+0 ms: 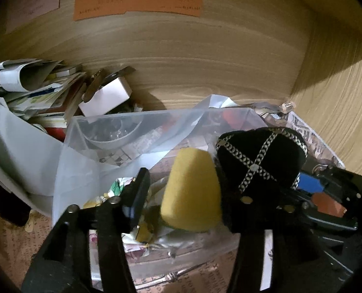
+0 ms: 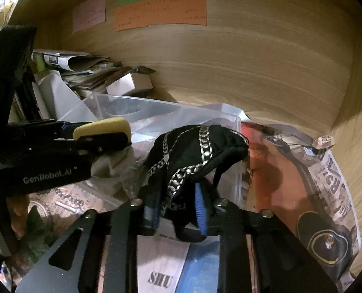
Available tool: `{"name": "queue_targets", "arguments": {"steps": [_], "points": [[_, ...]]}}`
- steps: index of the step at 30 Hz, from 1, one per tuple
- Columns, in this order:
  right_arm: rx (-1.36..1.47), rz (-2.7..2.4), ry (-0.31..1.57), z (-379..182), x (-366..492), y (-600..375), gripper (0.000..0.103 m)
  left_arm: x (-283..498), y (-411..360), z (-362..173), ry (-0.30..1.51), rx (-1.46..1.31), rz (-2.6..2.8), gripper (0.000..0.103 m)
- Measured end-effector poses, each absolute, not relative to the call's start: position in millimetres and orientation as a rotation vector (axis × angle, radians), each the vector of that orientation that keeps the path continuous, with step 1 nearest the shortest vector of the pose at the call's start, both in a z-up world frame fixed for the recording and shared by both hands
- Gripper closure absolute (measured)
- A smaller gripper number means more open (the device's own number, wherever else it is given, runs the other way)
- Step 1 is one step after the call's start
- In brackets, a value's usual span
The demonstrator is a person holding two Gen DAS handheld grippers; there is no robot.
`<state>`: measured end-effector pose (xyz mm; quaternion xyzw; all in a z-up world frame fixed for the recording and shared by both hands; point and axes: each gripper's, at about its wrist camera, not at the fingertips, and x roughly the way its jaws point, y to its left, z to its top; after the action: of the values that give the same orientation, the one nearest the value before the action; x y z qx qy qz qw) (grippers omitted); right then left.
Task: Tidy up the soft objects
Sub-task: 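Carry sponge and black cap into the clear box and open both tools, then grasp the green knit cloth with the left tool while the right tool grasps the braided bracelet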
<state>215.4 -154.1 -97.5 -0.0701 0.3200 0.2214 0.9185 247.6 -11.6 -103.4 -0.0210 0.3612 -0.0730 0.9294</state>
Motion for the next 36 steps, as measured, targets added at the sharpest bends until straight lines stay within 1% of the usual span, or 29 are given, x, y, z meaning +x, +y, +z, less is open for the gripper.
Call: {"name": "queue_targets", "arguments": {"steps": [1,5,7,9,11,13,15,18,19,21,27,36], "points": [[-0.142,0.456,0.659,-98,215,-154,0.066,247,-11,-103,0.742,-0.043,-0.149,0.048],[-0.132,0.457,0.646,-94,205,-158,0.053,235,-8,-97,0.733,-0.054,-0.161,0.047],[-0.126,0.465,0.638,-90,199,-162,0.050,226,-6,-89,0.709,-0.055,-0.161,0.046],[-0.125,0.465,0.620,-85,192,-165,0.048,215,-3,-80,0.678,-0.055,-0.156,0.039],[-0.120,0.464,0.595,-79,183,-168,0.041,203,0,-70,0.642,-0.054,-0.148,0.037],[-0.107,0.463,0.566,-72,175,-171,0.038,189,4,-61,0.610,-0.054,-0.141,0.036],[-0.088,0.471,0.545,-66,166,-174,0.036,178,8,-55,0.588,-0.058,-0.136,0.030],[-0.071,0.489,0.516,-60,153,-174,0.028,158,17,-49,0.558,-0.068,-0.125,0.022],[-0.066,0.497,0.504,-58,147,-173,0.025,152,20,-49,0.554,-0.068,-0.123,0.021],[-0.062,0.516,0.494,-58,137,-170,0.024,138,24,-53,0.555,-0.055,-0.118,0.017],[-0.065,0.586,0.537,-74,112,-157,0.023,110,33,-74,0.603,-0.033,-0.104,0.017],[-0.224,0.607,0.777,-143,110,-130,0.023,94,33,-135,0.755,-0.029,-0.116,0.016]]}}
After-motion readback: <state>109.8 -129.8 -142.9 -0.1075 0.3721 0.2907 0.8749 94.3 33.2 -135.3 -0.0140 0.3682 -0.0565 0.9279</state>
